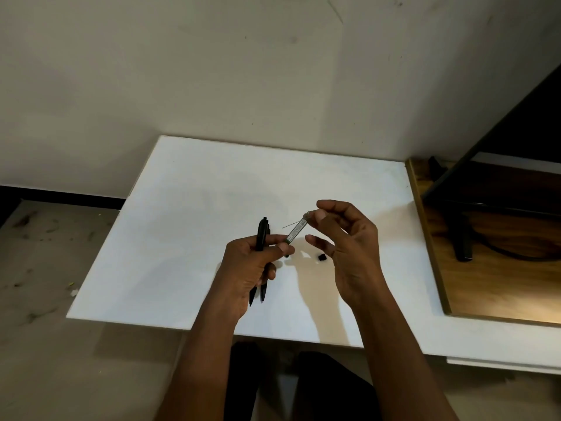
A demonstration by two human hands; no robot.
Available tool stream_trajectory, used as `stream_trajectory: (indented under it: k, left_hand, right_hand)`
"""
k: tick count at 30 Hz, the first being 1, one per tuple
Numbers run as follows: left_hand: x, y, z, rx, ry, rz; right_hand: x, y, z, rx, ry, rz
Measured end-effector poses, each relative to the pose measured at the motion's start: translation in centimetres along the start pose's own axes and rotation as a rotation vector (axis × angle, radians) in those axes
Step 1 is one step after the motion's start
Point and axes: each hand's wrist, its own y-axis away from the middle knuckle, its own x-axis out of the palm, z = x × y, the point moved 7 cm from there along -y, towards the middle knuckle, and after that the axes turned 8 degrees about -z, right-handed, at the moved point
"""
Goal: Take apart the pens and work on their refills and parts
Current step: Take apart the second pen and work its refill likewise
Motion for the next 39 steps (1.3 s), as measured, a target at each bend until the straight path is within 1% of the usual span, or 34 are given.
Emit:
stream_trajectory:
  k: [6, 11, 15, 17, 20, 22, 32, 39]
  left_hand:
    - [1.0, 0.2, -0.2, 0.038, -0.049, 0.007]
    - [1.4, 0.3, -0.1, 0.054, -0.056, 0.034]
    - [0.8, 0.1, 0.1, 0.054, -0.059, -0.016]
    - [0.4, -0.1, 0.2, 0.040, -0.037, -0.047]
    - [-0.1, -0.3, 0.2, 0.034, 0.002, -0.082]
    - [-0.3, -0.4, 0.2, 0.034, 0.004, -0.093]
    - [-0.7, -0.4, 0.2, 0.033, -0.020, -0.099]
    - [-0.7, -0.4, 0.1, 0.037, -0.023, -0.106]
  right_hand:
    - [0.5, 0.1, 0.8, -0.140, 0.074, 0.068]
    - [-0.1, -0.1, 1.1, -0.208, 0.147, 0.035]
    - [-1.1, -0.6, 1.3, -0.253, 0.227, 0.010]
    - [-1.6, -1.0, 1.2, -0.279, 0.290, -0.021]
    - [-2.0, -1.3, 0.9, -0.363, 0.468, -0.060]
    - [-1.9, -1.3, 0.6, -0.403, 0.523, -0.068]
    - [-2.0, -1.5, 0.1, -0.482, 0.575, -0.088]
    - [-1.9, -1.5, 0.0, -0.459, 0.576, -0.076]
